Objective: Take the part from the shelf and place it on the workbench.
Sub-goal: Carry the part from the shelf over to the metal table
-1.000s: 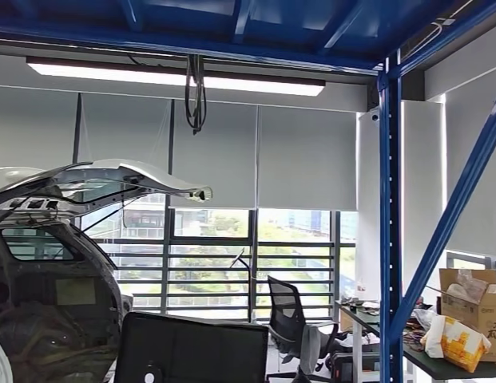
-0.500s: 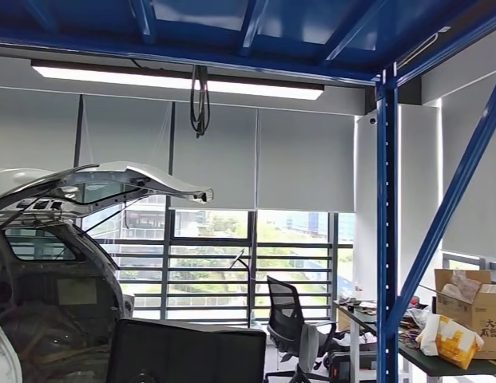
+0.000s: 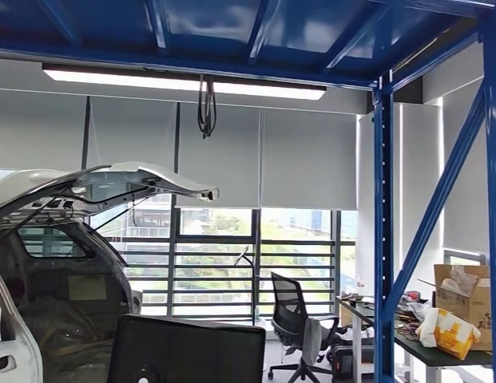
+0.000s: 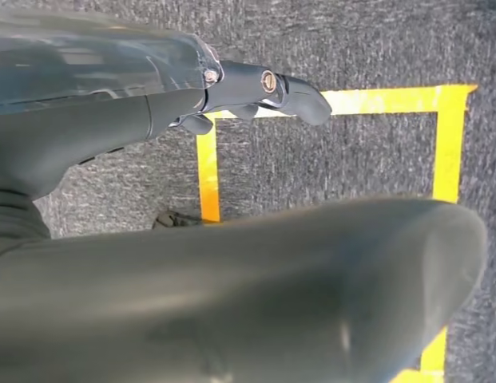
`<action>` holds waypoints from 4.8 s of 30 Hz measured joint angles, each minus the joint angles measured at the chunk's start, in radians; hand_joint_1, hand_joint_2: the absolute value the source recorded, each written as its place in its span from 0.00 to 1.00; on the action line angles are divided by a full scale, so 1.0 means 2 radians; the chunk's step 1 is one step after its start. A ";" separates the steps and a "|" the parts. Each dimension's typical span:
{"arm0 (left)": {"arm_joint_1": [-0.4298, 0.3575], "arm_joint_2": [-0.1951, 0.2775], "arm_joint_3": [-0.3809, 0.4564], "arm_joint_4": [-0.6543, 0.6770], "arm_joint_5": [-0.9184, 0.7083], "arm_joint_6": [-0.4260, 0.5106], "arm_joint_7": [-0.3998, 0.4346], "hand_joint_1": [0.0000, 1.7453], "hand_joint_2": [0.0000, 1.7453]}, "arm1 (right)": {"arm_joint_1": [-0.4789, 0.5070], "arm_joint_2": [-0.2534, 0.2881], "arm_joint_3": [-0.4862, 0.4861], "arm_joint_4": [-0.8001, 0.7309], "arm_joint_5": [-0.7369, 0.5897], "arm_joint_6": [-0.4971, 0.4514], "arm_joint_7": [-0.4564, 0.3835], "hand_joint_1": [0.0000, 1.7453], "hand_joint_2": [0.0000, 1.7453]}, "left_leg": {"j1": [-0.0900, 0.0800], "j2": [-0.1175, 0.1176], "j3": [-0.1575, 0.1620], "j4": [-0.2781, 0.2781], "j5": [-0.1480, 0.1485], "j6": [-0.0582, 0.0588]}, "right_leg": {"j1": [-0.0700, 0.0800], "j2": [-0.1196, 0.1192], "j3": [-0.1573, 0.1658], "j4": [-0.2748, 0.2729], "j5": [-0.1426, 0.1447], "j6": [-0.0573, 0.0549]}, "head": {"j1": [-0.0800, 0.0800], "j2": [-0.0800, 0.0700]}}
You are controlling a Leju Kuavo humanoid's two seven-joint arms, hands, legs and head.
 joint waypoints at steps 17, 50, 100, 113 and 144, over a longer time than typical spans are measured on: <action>0.001 0.000 0.001 0.000 -0.001 0.000 -0.001 0.00 1.00 | -0.003 0.003 0.001 -0.005 -0.002 0.005 -0.003 1.00 1.00 | -0.012 0.006 -0.074 -0.004 0.077 0.017 | 0.012 0.003 0.101 -0.040 -0.060 -0.015 | 0.000 0.000; 0.003 0.013 0.020 0.000 -0.007 -0.001 0.061 0.00 1.00 | -0.006 0.011 0.001 -0.004 -0.010 0.037 -0.031 1.00 1.00 | -0.008 0.005 -0.023 0.011 -0.004 0.014 | 0.004 0.000 0.047 -0.034 -0.017 -0.019 | 0.001 0.000; 0.001 0.035 0.050 0.000 -0.006 0.004 0.078 0.00 1.00 | -0.038 -0.001 0.048 -0.018 0.024 0.045 -0.030 1.00 1.00 | -0.008 -0.007 -0.045 -0.004 0.042 0.028 | -0.001 0.000 -0.010 0.127 -0.110 0.004 | 0.000 0.000; -0.004 0.038 0.053 0.000 -0.011 0.005 0.101 0.00 1.00 | -0.050 0.005 0.049 -0.017 0.030 0.037 -0.043 1.00 1.00 | -0.007 -0.011 -0.090 0.073 0.002 0.007 | -0.001 0.002 0.058 -0.031 -0.031 -0.019 | 0.001 0.000; 0.000 0.065 0.065 0.000 -0.019 0.017 0.110 0.00 1.00 | -0.035 0.027 0.038 -0.027 0.069 0.048 -0.062 1.00 1.00 | -0.008 -0.010 -0.097 0.086 0.000 0.006 | -0.003 -0.001 0.054 -0.029 -0.030 -0.020 | 0.001 0.000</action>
